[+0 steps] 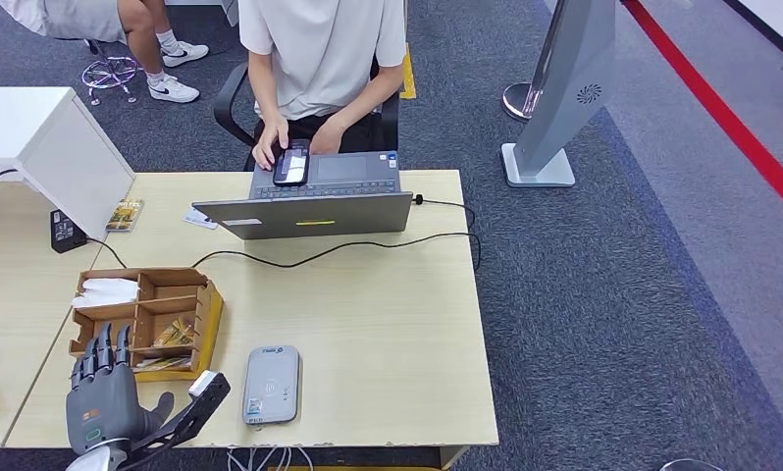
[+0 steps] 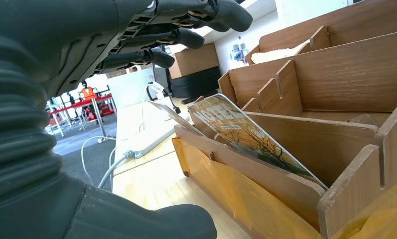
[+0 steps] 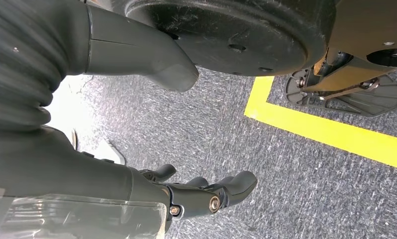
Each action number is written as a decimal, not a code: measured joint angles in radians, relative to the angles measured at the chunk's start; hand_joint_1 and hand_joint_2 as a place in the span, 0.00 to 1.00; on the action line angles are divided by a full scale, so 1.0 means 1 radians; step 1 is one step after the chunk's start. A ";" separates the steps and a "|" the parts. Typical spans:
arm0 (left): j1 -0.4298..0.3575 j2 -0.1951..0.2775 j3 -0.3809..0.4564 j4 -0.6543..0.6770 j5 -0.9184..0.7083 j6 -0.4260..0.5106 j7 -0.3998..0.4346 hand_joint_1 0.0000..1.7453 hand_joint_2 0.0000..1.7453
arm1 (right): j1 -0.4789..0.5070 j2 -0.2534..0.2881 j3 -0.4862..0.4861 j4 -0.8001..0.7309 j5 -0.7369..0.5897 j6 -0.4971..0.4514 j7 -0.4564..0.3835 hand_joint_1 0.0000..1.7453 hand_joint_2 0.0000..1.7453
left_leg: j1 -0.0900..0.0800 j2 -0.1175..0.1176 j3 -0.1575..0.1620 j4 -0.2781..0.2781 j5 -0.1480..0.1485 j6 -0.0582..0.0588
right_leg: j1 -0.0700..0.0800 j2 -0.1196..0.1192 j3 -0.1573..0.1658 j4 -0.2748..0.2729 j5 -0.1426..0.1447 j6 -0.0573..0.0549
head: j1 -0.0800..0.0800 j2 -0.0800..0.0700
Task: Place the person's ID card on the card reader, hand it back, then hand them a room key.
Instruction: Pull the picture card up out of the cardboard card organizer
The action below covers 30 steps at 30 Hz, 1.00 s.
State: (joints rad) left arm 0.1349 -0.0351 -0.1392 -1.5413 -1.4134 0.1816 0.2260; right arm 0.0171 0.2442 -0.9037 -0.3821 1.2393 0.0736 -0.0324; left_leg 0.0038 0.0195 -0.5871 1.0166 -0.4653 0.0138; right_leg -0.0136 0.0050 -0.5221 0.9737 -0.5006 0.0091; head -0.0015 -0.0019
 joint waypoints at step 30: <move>0.003 0.026 0.000 0.000 -0.001 0.054 -0.104 0.00 1.00 | 0.000 0.000 0.000 -0.002 0.006 0.000 -0.003 0.00 1.00 | 0.000 0.000 0.000 0.000 0.000 0.000 | 0.000 0.000 0.000 0.000 0.000 0.000 | 0.000 0.000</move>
State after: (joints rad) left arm 0.1377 -0.0091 -0.1392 -1.5412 -1.4141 0.2354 0.1220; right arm 0.0166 0.2445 -0.9037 -0.3838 1.2451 0.0732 -0.0355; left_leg 0.0038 0.0195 -0.5871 1.0166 -0.4653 0.0138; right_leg -0.0136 0.0050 -0.5220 0.9737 -0.5006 0.0091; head -0.0015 -0.0019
